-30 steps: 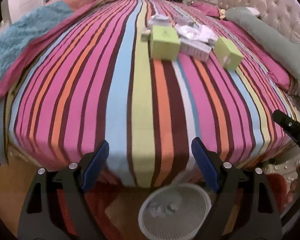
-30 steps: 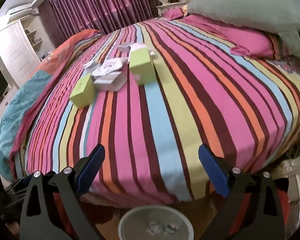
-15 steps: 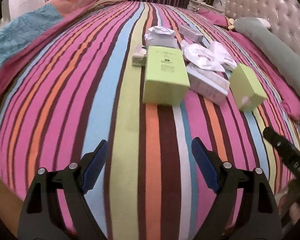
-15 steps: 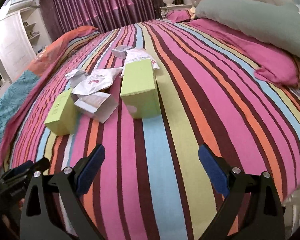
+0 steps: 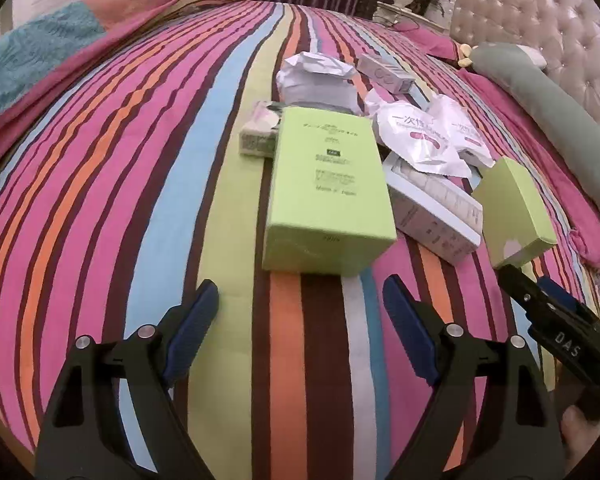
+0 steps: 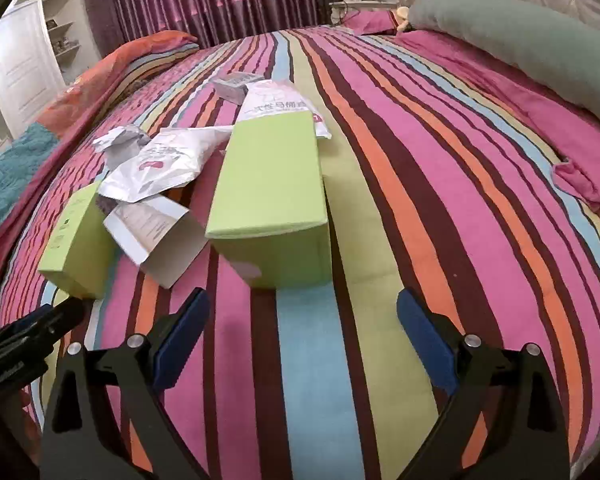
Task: Collect trash
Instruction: 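Grasp the large green DHC box with the left tool while the right tool grasps a green box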
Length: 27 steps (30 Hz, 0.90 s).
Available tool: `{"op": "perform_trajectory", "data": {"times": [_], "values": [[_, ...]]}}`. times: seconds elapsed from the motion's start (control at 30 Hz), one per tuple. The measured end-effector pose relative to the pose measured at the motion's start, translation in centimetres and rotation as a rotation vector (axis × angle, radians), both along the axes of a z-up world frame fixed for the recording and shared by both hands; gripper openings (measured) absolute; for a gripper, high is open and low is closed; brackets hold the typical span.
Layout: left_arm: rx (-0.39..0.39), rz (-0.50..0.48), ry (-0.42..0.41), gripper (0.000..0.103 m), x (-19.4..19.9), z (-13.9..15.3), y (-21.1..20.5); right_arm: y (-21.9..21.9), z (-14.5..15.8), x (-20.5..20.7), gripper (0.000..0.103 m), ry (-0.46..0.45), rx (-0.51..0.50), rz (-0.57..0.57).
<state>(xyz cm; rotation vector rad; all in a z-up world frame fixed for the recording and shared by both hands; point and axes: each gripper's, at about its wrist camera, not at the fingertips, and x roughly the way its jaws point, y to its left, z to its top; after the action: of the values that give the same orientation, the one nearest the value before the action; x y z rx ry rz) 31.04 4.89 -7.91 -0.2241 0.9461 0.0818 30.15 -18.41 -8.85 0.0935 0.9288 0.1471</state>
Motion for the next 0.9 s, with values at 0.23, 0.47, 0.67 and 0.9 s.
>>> {"op": "perform_trajectory", "data": {"times": [0.23,0.47,0.67,0.9], "values": [[0.004,0.0,0.002,0.082,1.7,-0.3,0.0,0.9,-0.5,0.9,0.09,-0.004,-0.036,0.007],[-0.008,0.004,0.018,0.082,3.6,-0.4,0.3,1.1,-0.4,2.2,0.089,-0.006,-0.052,0.0],[-0.036,-0.003,0.028,0.068,4.2,-0.4,0.8,1.5,-0.2,3.1,0.067,0.026,-0.107,0.005],[-0.034,-0.021,0.087,0.06,4.0,-0.1,1.0,1.3,1.1,3.4,0.047,0.108,-0.088,0.036]]}}
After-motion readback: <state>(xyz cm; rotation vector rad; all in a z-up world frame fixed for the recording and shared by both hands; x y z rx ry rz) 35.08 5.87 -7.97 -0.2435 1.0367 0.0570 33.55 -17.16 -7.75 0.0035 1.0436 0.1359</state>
